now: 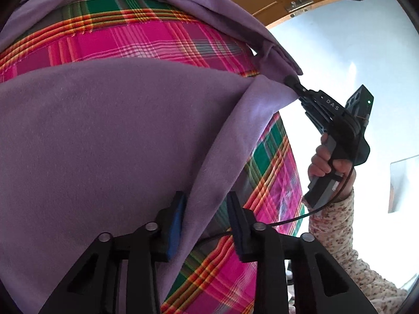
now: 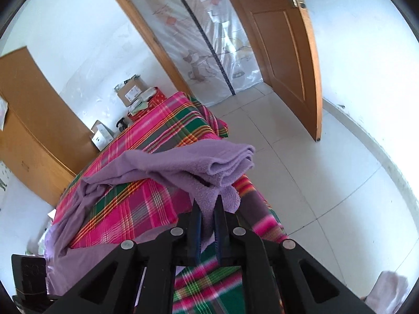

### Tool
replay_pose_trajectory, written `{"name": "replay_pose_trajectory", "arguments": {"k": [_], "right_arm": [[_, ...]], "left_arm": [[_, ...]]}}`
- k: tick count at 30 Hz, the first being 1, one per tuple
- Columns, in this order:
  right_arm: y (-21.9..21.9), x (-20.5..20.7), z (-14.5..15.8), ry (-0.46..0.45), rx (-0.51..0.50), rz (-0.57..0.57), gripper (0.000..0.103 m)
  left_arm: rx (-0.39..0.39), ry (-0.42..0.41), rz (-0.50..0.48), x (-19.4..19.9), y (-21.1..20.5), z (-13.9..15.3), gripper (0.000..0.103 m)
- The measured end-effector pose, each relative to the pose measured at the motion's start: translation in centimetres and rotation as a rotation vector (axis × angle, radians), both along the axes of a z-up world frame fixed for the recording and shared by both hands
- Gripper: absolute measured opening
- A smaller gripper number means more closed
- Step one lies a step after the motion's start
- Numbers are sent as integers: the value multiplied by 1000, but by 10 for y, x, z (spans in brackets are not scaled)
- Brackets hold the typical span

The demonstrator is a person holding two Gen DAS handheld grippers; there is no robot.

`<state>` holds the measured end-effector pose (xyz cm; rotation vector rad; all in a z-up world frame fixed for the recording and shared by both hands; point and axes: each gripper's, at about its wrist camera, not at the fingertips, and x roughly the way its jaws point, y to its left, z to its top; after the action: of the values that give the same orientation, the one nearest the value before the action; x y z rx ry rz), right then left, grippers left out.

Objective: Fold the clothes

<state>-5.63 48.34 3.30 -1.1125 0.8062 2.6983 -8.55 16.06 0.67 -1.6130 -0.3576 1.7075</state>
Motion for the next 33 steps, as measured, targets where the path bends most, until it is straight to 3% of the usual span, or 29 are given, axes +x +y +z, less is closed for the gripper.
{"name": "replay_pose_trajectory", "arguments": {"k": [1,3,7,8,19,28,31,33], "right_arm": [[1,5,-1,2,-16,-7,8],[4,14,-3,12,-49,-17,8],[7,30,-4,31,-86,-41,8],[8,34,-5,35,-93,-49,8],[-2,68,3,53,-15,-63,8],[8,93,-13,53,-64,-110,8],[14,95,-22,35,-83,-146,13],[19,97,-28,29,-116,-164,23]], "left_arm": [[-2,2,1,1,0,-1,31],[-4,-1,4,2,-2,-2,20],[-2,-13,11,5,-12,-6,16],[-3,-14,10,6,-12,-7,8],[14,-54,-21,14,-13,-12,5],[21,-55,-29,5,-14,-5,5],[29,-54,-45,7,-12,2,5],[31,-52,-52,9,-12,5,5]]}}
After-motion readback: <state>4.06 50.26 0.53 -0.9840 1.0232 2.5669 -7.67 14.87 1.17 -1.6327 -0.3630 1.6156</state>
